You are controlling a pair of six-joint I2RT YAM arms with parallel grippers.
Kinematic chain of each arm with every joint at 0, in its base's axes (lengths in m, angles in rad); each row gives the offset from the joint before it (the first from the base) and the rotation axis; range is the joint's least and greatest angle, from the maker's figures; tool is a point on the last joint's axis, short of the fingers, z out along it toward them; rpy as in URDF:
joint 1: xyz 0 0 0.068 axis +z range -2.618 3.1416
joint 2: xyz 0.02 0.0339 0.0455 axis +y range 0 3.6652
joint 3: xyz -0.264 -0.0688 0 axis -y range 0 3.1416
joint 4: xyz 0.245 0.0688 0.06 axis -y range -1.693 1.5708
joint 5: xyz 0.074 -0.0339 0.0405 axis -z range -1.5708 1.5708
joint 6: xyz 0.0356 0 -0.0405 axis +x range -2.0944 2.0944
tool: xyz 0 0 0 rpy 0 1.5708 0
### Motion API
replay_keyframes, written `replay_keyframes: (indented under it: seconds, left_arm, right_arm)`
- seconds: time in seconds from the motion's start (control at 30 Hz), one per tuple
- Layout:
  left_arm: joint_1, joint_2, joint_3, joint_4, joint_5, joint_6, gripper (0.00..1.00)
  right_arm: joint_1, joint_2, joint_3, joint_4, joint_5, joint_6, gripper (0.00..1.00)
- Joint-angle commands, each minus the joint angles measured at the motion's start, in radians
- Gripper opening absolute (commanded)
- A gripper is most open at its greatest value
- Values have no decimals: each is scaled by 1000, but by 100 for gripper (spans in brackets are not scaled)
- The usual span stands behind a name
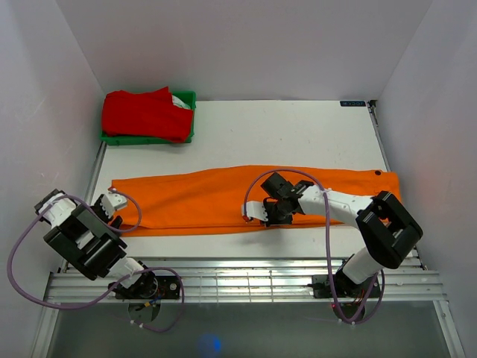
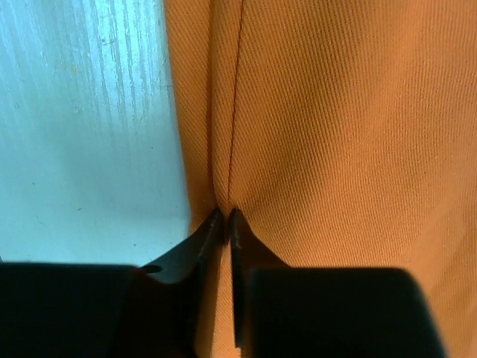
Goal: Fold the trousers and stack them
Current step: Fold the trousers
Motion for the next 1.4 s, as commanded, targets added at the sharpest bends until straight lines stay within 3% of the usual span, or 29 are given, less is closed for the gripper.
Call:
replay_keyframes:
  seconds: [0.0, 0.43, 0.53, 0.6, 0.63, 0.83, 1.0, 1.07, 1.2, 1.37]
  left_arm:
    - [-3, -55, -31, 70, -32, 76, 74]
    - [-13, -46, 3, 261, -30, 48, 35]
    - [-20, -26, 25, 259, -41, 58, 20]
    - [-25, -20, 40, 253, -41, 62, 3]
    - [-26, -19, 63, 247, -35, 68, 0]
    - [-71, -64, 204, 224, 129, 19, 0]
    - [-76, -142, 261, 333, 250, -34, 0]
    - [-69, -172, 203, 383, 235, -12, 0]
    - [-22, -193, -36, 406, 113, 183, 0]
    - [13, -103, -161, 436, -79, 208, 0]
  right_arm:
    - [7, 13, -6, 26, 12, -10, 10]
    - [6, -36, 32, -29, -35, -14, 8]
    - [4, -33, 23, -28, -35, -14, 8]
    - [4, -33, 21, -28, -41, -16, 8]
    - [4, -33, 21, -28, -41, -16, 8]
    - [-4, -43, 18, -40, -52, -16, 8]
    - [-10, -62, 3, -61, -75, -20, 8]
    - [-10, -69, -5, -70, -83, -20, 8]
    - [-8, -67, -3, -92, -106, -24, 8]
    - [-10, -49, -5, -147, -140, -45, 8]
